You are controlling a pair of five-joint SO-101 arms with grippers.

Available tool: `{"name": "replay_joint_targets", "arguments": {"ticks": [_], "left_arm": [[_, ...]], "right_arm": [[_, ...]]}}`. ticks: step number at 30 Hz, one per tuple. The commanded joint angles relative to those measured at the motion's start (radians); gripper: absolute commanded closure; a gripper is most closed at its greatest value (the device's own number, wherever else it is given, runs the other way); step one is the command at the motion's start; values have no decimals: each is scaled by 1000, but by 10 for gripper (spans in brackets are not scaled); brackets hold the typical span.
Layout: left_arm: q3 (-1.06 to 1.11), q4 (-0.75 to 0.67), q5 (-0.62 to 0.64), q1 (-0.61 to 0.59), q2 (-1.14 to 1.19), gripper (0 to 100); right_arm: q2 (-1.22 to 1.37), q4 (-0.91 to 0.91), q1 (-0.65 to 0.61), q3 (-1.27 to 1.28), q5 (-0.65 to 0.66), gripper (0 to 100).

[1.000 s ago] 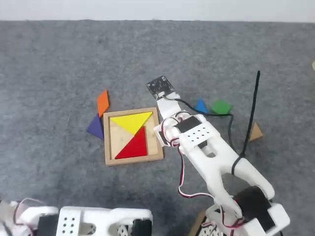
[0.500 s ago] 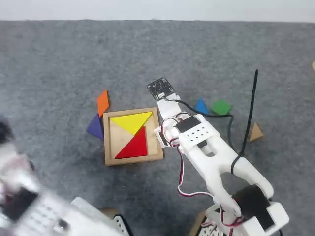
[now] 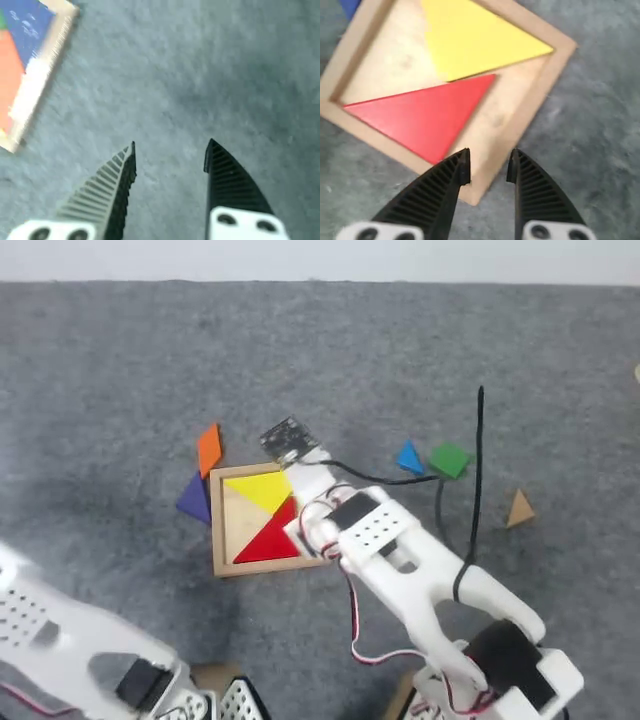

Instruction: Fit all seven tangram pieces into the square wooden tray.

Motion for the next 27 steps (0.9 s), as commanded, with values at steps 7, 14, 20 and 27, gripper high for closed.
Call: {"name": "replay_joint_targets", "arguments": {"ticks": [7, 14, 20, 27], "left_arm": [[-194, 44, -14, 8, 41, 780], [-194, 43, -40, 3, 41, 780], [-194, 38, -40, 3, 37, 780], [-196, 40, -40, 2, 34, 780]], "right_arm": [[90, -229, -174, -91, -394, 842], [216, -193, -154, -133, -552, 660], [131, -77, -157, -141, -641, 630], [226, -73, -153, -146, -689, 630]]}}
